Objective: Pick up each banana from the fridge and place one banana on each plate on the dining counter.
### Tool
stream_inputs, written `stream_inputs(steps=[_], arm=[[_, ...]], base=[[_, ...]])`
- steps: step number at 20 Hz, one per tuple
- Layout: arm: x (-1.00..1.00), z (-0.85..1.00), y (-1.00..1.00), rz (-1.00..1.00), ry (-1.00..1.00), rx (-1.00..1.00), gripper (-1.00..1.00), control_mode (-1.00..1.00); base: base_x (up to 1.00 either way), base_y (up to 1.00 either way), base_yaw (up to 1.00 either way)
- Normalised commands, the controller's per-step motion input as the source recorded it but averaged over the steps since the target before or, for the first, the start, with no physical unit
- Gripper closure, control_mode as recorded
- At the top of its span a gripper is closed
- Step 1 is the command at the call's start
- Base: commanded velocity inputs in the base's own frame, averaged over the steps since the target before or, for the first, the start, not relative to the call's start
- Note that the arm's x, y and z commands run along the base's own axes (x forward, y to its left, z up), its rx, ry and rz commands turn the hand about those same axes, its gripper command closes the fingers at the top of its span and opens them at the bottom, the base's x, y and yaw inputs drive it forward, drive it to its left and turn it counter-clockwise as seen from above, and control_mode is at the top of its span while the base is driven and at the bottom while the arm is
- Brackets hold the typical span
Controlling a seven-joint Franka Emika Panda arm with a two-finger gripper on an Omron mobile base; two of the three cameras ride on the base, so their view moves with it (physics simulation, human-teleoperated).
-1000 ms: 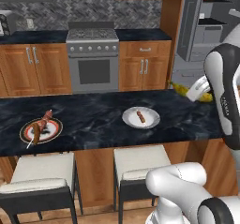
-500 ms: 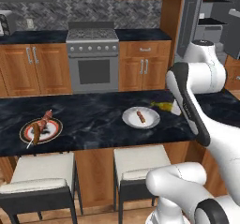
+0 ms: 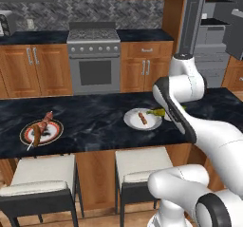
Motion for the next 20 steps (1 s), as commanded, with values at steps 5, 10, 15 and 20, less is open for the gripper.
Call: stream_inputs(steps=[5,10,15,20], arm=[[0.60,-0.46,0.00,0.03,0.00,-0.06,1.00,-1.00],[0.60,-0.47,0.00,0.03,0.00,-0.06,1.00,-1.00],[0.55,-0.47,0.00,0.01,0.00,-0.04,1.00,-1.00],[0.58,-0.42,0.00,0.00,0.00,-0.02,1.00,-1.00]], base=[[0.00,0.00,0.00],[0.00,0.00,0.00],[0.00,0.00,0.00],[0.00,0.00,0.00]])
